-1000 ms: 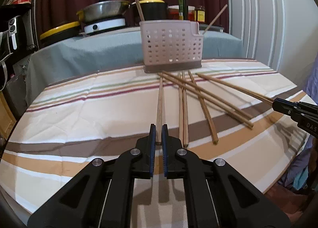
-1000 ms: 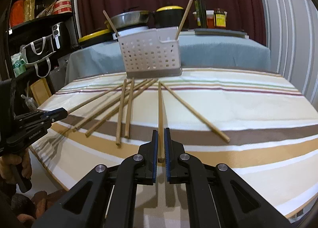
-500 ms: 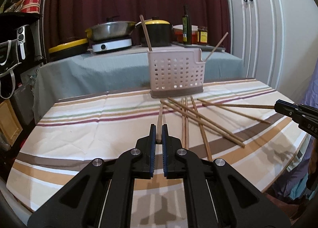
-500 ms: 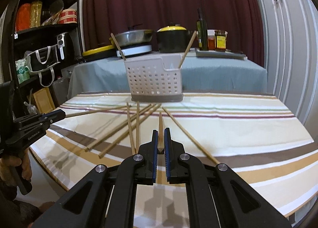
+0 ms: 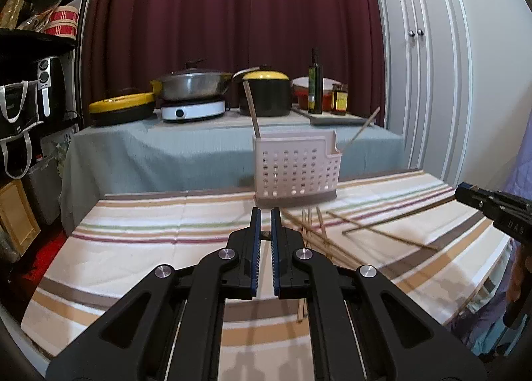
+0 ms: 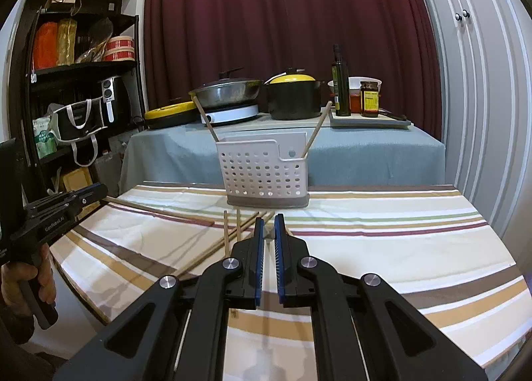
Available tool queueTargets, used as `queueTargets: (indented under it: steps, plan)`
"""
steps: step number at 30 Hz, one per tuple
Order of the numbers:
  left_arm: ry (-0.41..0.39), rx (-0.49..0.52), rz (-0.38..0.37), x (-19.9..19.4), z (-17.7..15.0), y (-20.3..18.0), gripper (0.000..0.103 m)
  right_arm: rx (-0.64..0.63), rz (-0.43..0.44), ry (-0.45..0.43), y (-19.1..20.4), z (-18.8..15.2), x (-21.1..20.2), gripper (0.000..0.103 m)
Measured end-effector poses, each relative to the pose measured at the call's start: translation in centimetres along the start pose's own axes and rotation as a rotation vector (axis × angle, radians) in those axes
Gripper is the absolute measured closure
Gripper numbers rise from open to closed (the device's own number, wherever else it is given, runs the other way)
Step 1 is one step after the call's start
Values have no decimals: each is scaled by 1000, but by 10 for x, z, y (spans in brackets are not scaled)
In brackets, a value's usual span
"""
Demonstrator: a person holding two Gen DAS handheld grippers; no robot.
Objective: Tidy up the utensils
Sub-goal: 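Lift both chopsticks and lower them into the white caddy with both grippers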
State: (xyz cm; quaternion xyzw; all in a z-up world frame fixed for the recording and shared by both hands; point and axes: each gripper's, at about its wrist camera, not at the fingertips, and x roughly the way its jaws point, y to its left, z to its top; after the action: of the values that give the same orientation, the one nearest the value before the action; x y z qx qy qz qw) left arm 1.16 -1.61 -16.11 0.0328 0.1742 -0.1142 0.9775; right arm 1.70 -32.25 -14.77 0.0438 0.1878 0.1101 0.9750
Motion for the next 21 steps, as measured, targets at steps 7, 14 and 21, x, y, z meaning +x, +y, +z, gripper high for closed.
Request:
queueTargets:
  steps: [7,14,21]
  plan:
    - [-43,4,5,11,24,1,97,10,10,-17,-6,20,10,96]
    - [-80,11,2,28,49,1,97,-5,14,-44,-8,41,27,96]
    - [-107,24,7,51,73,0,97,-5,15,-70,-14,59,44,96]
